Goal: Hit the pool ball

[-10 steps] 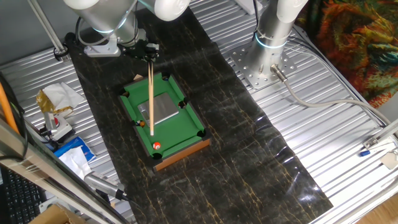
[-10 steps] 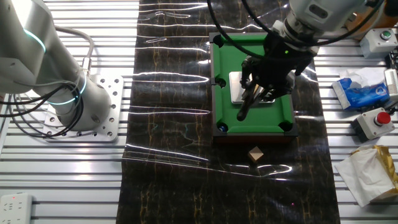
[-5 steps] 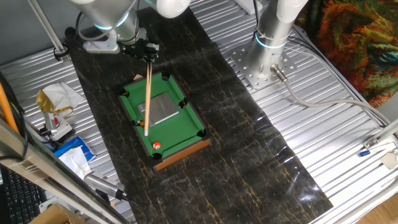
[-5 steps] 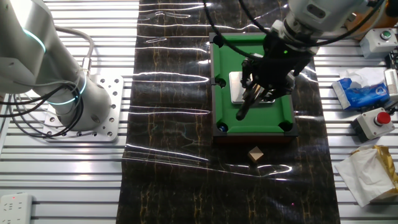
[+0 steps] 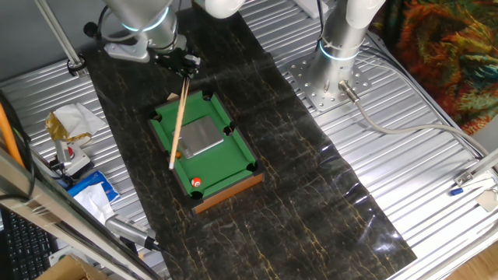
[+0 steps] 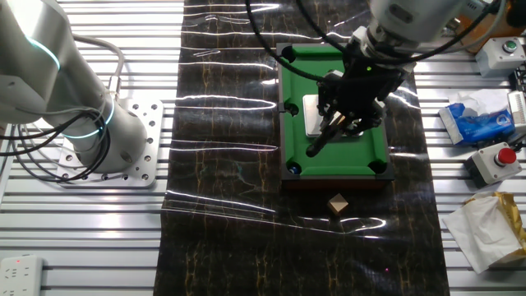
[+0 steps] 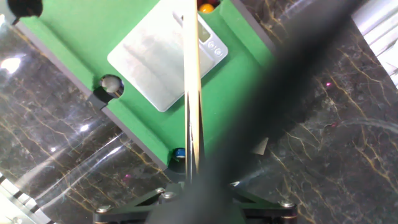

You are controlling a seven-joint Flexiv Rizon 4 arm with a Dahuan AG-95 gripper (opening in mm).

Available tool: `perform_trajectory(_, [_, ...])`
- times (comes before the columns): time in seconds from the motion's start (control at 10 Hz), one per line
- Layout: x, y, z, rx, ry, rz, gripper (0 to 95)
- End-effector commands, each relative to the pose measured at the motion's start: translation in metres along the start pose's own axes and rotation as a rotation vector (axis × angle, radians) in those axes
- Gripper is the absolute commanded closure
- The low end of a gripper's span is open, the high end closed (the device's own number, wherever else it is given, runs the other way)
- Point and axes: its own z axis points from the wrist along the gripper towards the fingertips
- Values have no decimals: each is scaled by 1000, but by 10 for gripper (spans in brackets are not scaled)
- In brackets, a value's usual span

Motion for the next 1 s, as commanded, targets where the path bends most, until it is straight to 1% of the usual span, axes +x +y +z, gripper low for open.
perform_trajectory(0.1, [0,0,0,-1,5,-4,950])
perform_trajectory(0.3, [-1,4,0,2,8,-10,950])
perform_trajectory(0.4, [2,6,1,5,13,-28,950])
perform_trajectory(0.5, [8,8,3,17,36,-79,950])
perform_trajectory(0.6, [11,9,5,18,46,-100,950])
perform_trajectory(0.7, [15,10,7,20,48,-119,950])
perform_trajectory(0.8, [22,13,10,29,42,-154,950])
perform_trajectory(1.0, [28,16,11,36,36,-193,950])
